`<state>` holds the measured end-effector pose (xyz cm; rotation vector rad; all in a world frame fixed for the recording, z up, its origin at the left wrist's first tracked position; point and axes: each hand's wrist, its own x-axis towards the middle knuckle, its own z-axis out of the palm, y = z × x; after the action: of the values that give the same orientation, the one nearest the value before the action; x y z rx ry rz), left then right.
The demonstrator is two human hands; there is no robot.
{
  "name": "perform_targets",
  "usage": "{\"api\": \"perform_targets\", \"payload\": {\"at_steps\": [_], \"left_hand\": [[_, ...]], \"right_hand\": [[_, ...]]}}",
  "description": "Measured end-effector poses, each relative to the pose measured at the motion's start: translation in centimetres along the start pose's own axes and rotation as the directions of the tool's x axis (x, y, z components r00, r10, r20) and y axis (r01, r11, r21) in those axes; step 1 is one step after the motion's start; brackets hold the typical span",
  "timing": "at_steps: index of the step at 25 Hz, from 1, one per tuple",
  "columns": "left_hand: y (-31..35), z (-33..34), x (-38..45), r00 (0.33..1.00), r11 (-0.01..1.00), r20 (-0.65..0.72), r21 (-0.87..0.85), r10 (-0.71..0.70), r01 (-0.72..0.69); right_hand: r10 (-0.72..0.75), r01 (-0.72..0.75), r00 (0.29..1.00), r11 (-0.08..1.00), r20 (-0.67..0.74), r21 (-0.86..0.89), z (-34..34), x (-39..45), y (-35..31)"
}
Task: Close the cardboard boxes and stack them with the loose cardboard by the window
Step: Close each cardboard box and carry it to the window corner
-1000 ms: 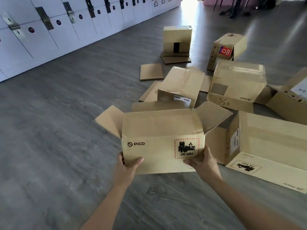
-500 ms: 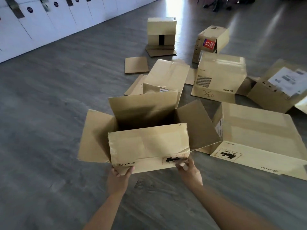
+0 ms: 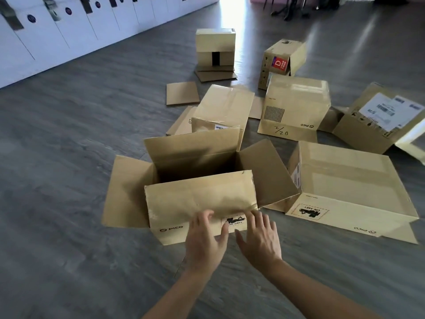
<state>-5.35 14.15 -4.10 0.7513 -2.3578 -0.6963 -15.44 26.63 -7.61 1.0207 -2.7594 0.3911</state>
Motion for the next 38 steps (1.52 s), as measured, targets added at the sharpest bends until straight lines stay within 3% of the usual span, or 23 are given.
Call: {"api": "perform_targets", "payload": {"at_steps": [2,7,10,15,20,22,23,26,28,31,33,36,38], "left_hand": [[-0.1,-1.1,2.7,0.99,0.978,-0.031,0.16,0.138,-0.131],[-2.0,-3.5,7.3,0.984,0.871,0.154,0.491,-0.089,0.002],[-3.0,-4.3,8.2,0.964,0.81,0.233,0.586,-0.126,-0.036],[-2.8,-5.2,8.6,0.962,0.839,0.256,0.541,-0.098,-0.059],[-1.0,-7.8,10.6,0.998,0.859,0.066,0.509,0.016,-0.047],[-0.6,-8.9,11.6,0.984,0.875,0.173,0.481,-0.045,-0.045],[-0.7,-9.0,11.9,0.95,0.869,0.294,0.491,-0.105,-0.056],[-0.5,-8.6,11.4,0.748,0.869,0.604,0.489,-0.275,-0.076],[-0.9,-7.5,9.7,0.658,0.872,0.694,0.475,-0.292,-0.114],[-2.4,-5.7,6.5,0.586,0.871,0.753,0.466,-0.299,-0.155],[-3.9,-4.7,4.4,0.612,0.869,0.74,0.465,-0.278,-0.167],[-5.2,-3.8,2.4,0.7,0.832,0.685,0.496,-0.199,-0.249],[-5.6,-4.0,2.9,0.691,0.794,0.704,0.51,-0.164,-0.331]], "right_hand": [[-0.041,0.041,0.997,0.999,-0.059,-0.001,-1.1,2.0,-0.4],[-0.135,0.135,0.991,0.991,-0.013,-0.028,-3.4,7.1,-2.2],[-0.139,0.143,0.987,0.989,0.082,-0.047,-4.4,9.5,-3.1],[-0.16,0.176,0.961,0.983,0.224,-0.051,-5.9,10.6,-3.1],[-0.209,0.217,0.97,0.975,0.121,-0.056,-9.6,11.0,-3.3],[-0.192,0.193,0.957,0.981,0.219,0.017,-11.0,11.6,-3.4],[-0.176,0.175,0.935,0.984,0.308,0.028,-11.4,11.8,-3.5],[-0.186,0.216,0.837,0.976,0.515,0.003,-10.9,11.2,-3.9],[-0.216,0.282,0.789,0.959,0.575,-0.026,-9.5,10.0,-4.1],[-0.205,0.291,0.73,0.956,0.652,-0.026,-6.7,8.0,-3.7],[-0.19,0.279,0.708,0.96,0.68,-0.022,-4.8,6.4,-3.2],[-0.205,0.288,0.749,0.957,0.63,-0.032,-3.0,4.8,-2.6],[-0.222,0.301,0.771,0.953,0.597,-0.034,-2.8,4.8,-2.6]]}}
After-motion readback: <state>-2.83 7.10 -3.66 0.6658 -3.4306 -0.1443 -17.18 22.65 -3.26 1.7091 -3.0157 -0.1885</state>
